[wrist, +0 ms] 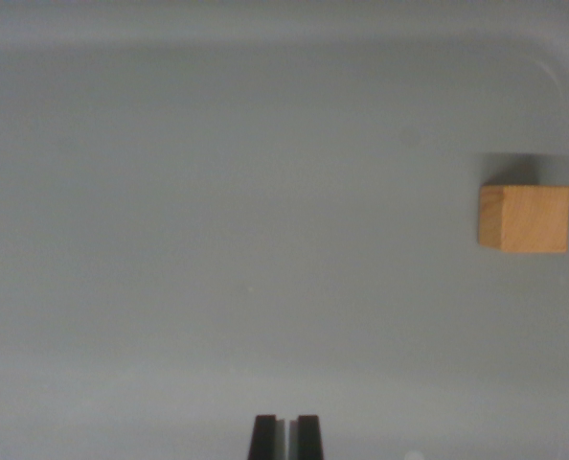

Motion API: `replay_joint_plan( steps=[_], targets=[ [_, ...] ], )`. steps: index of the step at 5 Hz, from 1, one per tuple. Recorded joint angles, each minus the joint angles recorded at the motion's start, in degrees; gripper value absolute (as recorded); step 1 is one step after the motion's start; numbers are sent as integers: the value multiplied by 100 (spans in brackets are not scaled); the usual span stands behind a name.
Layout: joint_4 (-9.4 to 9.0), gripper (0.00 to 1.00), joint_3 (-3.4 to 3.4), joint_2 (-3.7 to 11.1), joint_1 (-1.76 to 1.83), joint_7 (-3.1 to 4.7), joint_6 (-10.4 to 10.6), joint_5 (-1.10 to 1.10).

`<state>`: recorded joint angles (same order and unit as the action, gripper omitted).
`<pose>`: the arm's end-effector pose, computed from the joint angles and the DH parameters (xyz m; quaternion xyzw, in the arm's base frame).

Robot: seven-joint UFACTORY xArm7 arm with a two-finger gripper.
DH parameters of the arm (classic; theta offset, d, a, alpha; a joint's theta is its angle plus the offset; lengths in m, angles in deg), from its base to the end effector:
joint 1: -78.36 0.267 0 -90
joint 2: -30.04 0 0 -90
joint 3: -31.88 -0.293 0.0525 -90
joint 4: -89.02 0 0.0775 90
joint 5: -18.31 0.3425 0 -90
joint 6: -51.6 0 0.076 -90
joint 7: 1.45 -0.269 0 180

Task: Push wooden cube

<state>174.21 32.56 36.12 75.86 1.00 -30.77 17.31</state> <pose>0.4938 -0.0319 0.2914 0.9995 -0.0049 -0.0289 0.0078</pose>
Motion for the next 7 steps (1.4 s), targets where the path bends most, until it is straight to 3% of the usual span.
replay_joint_plan(
  steps=[1, 2, 3, 4, 5, 6, 7],
  targets=[
    [0, 0, 0, 0, 0, 0, 0, 0],
    [-119, 0, 47, 105, -66, 111, 214, 12],
    [-119, 0, 47, 105, -66, 111, 214, 12],
    [-248, 0, 97, 218, -138, 231, 447, 26],
    [-248, 0, 97, 218, -138, 231, 447, 26],
    [-385, 0, 151, 339, -215, 360, 695, 40],
    [-385, 0, 151, 339, -215, 360, 695, 40]
  ],
)
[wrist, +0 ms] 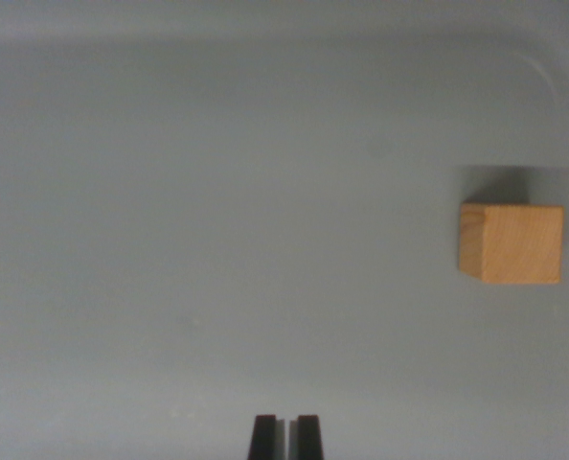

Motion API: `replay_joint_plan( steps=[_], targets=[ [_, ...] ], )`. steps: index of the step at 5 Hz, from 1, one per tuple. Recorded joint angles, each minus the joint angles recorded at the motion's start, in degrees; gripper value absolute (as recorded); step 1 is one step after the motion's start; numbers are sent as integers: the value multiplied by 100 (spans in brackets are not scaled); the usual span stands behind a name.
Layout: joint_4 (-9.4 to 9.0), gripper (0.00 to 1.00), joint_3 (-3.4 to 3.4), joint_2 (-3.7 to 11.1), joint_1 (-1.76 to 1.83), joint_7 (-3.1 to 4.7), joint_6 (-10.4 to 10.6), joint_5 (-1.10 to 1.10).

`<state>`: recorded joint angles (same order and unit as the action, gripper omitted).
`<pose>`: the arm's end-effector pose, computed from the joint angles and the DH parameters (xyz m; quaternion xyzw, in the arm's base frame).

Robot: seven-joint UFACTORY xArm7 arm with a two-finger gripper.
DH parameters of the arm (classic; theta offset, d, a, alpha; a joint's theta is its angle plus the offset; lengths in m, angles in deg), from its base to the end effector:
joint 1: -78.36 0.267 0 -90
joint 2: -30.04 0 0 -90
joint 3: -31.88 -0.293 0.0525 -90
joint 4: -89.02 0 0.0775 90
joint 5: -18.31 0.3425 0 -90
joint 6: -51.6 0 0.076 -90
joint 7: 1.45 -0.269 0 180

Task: Push wooden cube

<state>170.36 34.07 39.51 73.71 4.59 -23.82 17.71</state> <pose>0.5049 -0.0630 0.2413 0.9995 -0.0053 -0.0316 0.0047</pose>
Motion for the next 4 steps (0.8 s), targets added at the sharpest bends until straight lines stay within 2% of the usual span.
replay_joint_plan(
  steps=[1, 2, 3, 4],
  targets=[
    [-136, 0, 54, 120, -76, 127, 246, 14],
    [-136, 0, 54, 120, -76, 127, 246, 14],
    [-284, 0, 111, 250, -159, 265, 513, 29],
    [-284, 0, 111, 250, -159, 265, 513, 29]
  ],
)
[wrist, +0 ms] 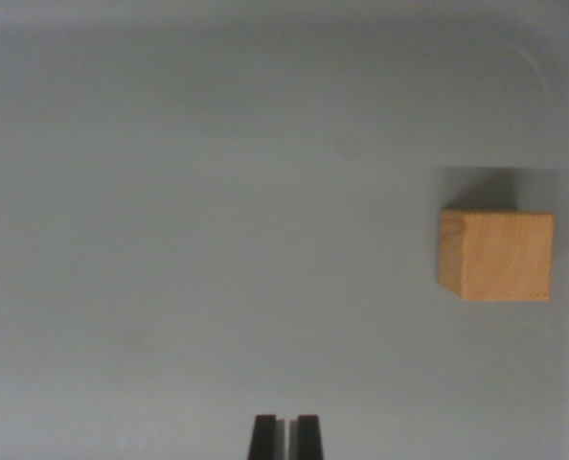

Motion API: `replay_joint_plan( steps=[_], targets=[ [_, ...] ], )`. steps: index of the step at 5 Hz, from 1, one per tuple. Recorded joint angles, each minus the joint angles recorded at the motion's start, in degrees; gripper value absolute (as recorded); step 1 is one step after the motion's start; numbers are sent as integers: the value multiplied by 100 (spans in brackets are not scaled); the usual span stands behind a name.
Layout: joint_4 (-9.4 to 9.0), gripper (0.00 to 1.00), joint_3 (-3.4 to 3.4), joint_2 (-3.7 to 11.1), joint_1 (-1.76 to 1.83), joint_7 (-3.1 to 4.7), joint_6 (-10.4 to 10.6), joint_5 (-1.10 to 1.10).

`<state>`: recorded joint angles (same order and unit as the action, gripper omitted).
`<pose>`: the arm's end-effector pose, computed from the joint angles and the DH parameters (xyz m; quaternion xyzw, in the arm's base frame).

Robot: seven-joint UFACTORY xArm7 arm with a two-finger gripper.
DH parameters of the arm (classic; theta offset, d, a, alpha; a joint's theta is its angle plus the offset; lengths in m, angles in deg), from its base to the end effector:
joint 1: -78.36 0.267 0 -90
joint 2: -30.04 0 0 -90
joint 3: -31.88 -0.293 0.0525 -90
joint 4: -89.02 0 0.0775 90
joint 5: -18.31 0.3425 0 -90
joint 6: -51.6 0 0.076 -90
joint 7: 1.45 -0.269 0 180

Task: Push wooden cube

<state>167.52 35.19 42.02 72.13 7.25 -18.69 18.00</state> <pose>0.5080 -0.0867 0.2041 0.9994 -0.0059 -0.0337 0.0032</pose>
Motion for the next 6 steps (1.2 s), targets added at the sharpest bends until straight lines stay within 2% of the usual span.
replay_joint_plan(
  steps=[1, 3, 5, 6],
  targets=[
    [-150, 0, 59, 132, -84, 140, 271, 15],
    [-150, 0, 59, 132, -84, 140, 271, 15],
    [-449, 0, 176, 396, -251, 420, 811, 46],
    [-449, 0, 176, 396, -251, 420, 811, 46]
  ],
)
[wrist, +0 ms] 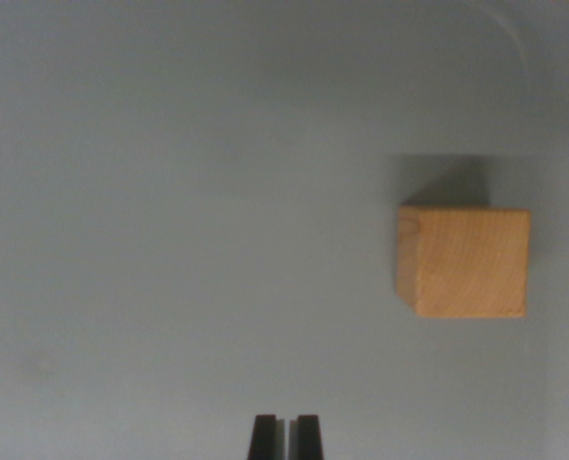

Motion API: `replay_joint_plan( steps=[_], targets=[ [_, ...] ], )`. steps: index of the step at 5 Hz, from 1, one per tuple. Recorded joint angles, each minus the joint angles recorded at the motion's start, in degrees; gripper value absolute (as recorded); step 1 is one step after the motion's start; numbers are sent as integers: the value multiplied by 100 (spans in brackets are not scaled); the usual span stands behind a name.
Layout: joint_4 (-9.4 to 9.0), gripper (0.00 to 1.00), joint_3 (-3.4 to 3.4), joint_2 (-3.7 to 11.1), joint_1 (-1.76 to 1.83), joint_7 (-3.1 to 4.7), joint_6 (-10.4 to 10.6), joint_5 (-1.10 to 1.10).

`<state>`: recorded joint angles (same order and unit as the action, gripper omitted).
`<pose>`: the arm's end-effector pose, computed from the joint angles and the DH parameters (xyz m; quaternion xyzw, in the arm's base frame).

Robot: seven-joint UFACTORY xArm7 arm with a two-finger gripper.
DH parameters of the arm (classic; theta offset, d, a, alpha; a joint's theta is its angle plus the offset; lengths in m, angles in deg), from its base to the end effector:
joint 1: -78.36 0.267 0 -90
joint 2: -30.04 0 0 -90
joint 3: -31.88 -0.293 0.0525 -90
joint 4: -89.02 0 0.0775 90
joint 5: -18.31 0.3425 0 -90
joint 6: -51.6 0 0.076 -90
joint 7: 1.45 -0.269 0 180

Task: Push wooden cube

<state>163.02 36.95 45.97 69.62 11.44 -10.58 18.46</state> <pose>0.5041 -0.1246 0.1458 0.9993 -0.0074 -0.0369 0.0026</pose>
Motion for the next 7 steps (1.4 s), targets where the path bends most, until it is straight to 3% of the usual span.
replay_joint_plan(
  steps=[1, 2, 3, 4, 5, 6, 7],
  targets=[
    [-147, 0, 58, 129, -82, 137, 265, 15],
    [-147, 0, 58, 129, -82, 137, 265, 15],
    [-279, 0, 109, 246, -156, 261, 504, 29],
    [-279, 0, 109, 246, -156, 261, 504, 29],
    [-410, 0, 161, 362, -229, 383, 741, 42],
    [-410, 0, 161, 362, -229, 383, 741, 42],
    [-532, 0, 209, 469, -297, 497, 960, 55]
  ],
)
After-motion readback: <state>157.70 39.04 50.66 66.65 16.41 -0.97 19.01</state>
